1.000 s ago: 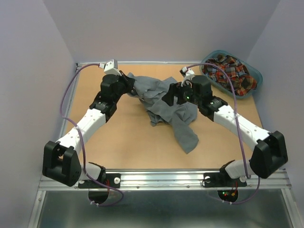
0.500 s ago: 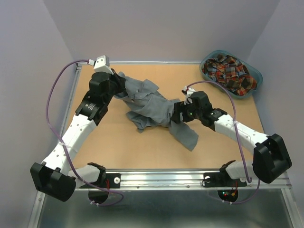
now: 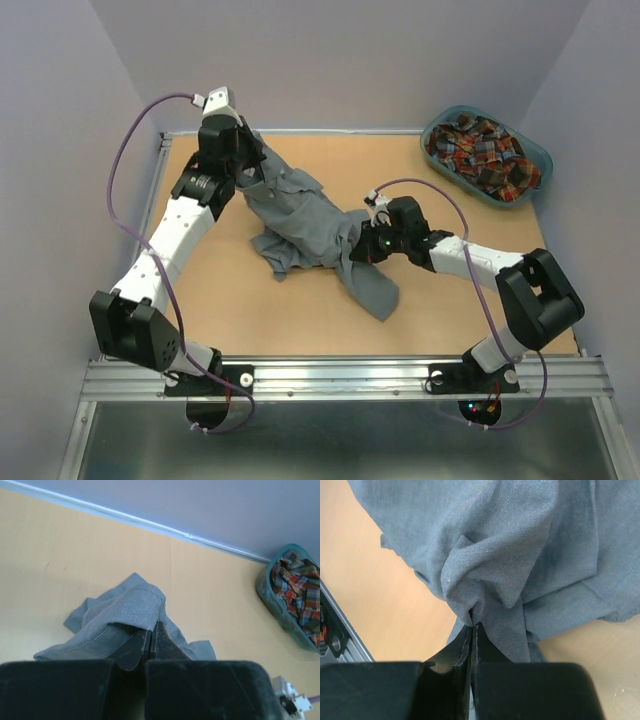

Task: Fold and stack the long sleeve shirts
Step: Flatten the shirt out

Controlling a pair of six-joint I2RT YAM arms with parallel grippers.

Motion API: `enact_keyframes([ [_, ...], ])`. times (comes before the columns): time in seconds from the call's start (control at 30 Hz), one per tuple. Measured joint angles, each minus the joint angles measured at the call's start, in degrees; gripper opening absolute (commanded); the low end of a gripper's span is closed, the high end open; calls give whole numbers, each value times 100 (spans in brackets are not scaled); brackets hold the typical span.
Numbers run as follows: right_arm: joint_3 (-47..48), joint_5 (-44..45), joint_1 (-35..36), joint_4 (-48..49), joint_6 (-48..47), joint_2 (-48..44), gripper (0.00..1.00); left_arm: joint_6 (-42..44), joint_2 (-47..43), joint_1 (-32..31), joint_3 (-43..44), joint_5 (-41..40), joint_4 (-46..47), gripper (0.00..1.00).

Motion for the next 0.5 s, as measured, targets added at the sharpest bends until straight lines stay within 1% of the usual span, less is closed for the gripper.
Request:
enact_keyframes([
  [0.07,37,-11,22,101,7,81,1,61,437,96,577,46,-146,0],
  [0.13,190,114,31,122,0,116,1,179,1075,168,1545,208,-177,0],
  [0.2,487,420,52,107,-55,114,0,273,1676,214,2557,374,-343,0],
  [0.23,706,638,57,105,-125,114,1,328,2033,234,3209,505,-413,0],
  [0.27,929,824,57,129,-205,114,1,391,2500,240,4262,686,-627,0],
  [0.37,1550,1211,63,374,-476,7,1,444,3390,240,6059,1191,-678,0],
  [0.4,1626,1268,72,494,-562,-76,1,446,3453,240,6271,1384,-592,0],
  [0.47,1652,1307,133,675,-739,-334,6,422,3213,240,6199,1849,-459,0],
  [0.5,1646,1285,212,717,-844,-452,15,407,2953,238,5875,2098,-188,0],
])
